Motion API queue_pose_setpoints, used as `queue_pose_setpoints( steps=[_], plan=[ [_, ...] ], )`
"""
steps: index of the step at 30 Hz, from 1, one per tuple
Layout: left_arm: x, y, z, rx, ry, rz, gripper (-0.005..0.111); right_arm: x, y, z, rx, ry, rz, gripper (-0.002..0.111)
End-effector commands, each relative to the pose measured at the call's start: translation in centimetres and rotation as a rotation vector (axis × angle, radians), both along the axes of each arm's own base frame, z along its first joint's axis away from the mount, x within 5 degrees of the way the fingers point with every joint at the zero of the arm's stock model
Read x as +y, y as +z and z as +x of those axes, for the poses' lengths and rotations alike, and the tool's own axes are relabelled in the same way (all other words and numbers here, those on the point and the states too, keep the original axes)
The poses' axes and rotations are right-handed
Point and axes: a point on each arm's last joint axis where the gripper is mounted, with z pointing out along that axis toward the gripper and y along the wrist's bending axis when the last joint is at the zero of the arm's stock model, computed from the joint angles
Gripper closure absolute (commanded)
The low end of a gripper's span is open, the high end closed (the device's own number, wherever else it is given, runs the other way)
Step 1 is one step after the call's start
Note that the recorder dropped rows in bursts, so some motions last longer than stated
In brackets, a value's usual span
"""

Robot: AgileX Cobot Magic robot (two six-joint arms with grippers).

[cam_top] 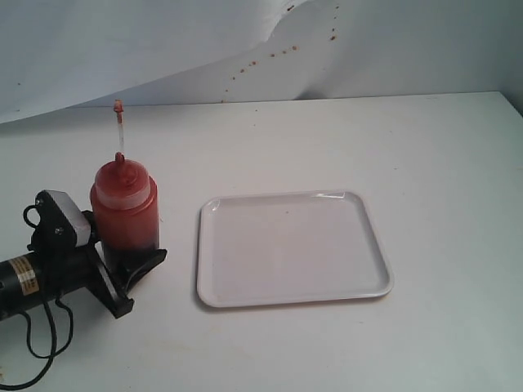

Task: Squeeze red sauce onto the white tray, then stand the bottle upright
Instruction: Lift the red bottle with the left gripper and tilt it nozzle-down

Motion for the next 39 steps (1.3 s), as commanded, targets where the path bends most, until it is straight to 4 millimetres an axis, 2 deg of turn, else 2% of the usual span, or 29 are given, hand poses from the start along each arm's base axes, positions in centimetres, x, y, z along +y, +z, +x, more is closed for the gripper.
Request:
queue_pose_setpoints(
  steps=[1,5,8,13,15,16,17,18,19,20,22,23,25,26,27,28,32,35,39],
  plan=[
    [-0.4,0.9,-0.2,-0.047,-0.036,-0.039,0.107,0.1,0.7,0.1,-0.091,0.001,0.036,0.108],
    [-0.6,0.8,-0.4,-0.047,-0.069,-0.038,0.107,0.2,2.0,0.2,-0.227,-0.014,0.321,0.108],
    [-0.7,0.8,-0.5,-0.046,-0.084,-0.037,0.107,-0.3,3.4,0.2,-0.380,-0.061,0.445,0.108],
    [-0.9,0.8,-0.7,-0.046,-0.120,-0.036,0.107,-0.7,4.0,0.0,-0.457,-0.091,0.534,0.108],
    [-1.0,1.0,-0.8,-0.051,-0.145,-0.035,0.107,-0.8,5.6,-0.3,-0.504,-0.078,0.637,0.108],
    [-1.3,1.2,-0.8,-0.057,-0.148,-0.036,0.107,-0.7,7.6,-0.8,-0.558,-0.057,0.641,0.108],
    [-1.5,1.4,-0.9,-0.057,-0.151,-0.044,0.107,-0.7,8.7,-1.2,-0.576,-0.042,0.634,0.108],
    [-2.0,2.0,-0.9,-0.074,-0.171,-0.048,0.107,-0.4,10.6,-1.9,-0.610,-0.010,0.527,0.108],
    [-2.4,2.3,-1.0,-0.088,-0.183,-0.048,0.107,-0.3,11.4,-2.2,-0.626,-0.001,0.475,0.108],
    [-3.0,3.4,-1.0,-0.129,-0.198,-0.050,0.107,-0.2,13.2,-2.6,-0.660,0.006,0.356,0.108],
    [-4.1,5.1,-1.3,-0.140,-0.218,-0.043,0.107,-0.2,15.7,-2.1,-0.727,-0.006,0.112,0.108],
    [-4.6,5.9,-1.6,-0.127,-0.227,0.009,0.107,-0.1,17.3,-1.6,-0.799,-0.003,0.032,0.108],
    [-4.9,7.5,-1.9,-0.144,-0.197,0.109,0.107,-0.1,19.4,0.4,-0.802,-0.001,0.024,0.108],
    [-5.0,8.2,-2.0,-0.144,-0.164,0.117,0.107,-0.1,20.1,1.5,-0.757,-0.002,0.024,0.108],
    [-5.1,9.4,-2.1,-0.168,-0.123,0.117,0.107,-0.1,20.4,3.9,-0.641,-0.005,0.022,0.108],
    [-5.2,9.9,-2.2,-0.175,-0.106,0.117,0.107,-0.1,20.6,4.9,-0.597,-0.006,0.022,0.108],
    [-5.6,11.5,-2.5,-0.179,-0.090,0.230,0.107,0.0,20.2,10.4,-0.368,-0.010,0.019,0.108],
    [-6.1,12.2,-2.0,-0.123,-0.043,0.330,0.107,0.1,18.8,14.1,-0.188,-0.004,0.018,0.108],
    [-7.7,13.9,-0.9,-0.117,-0.034,0.417,0.107,1.6,16.7,17.2,-0.053,0.049,0.049,0.108]
  ],
)
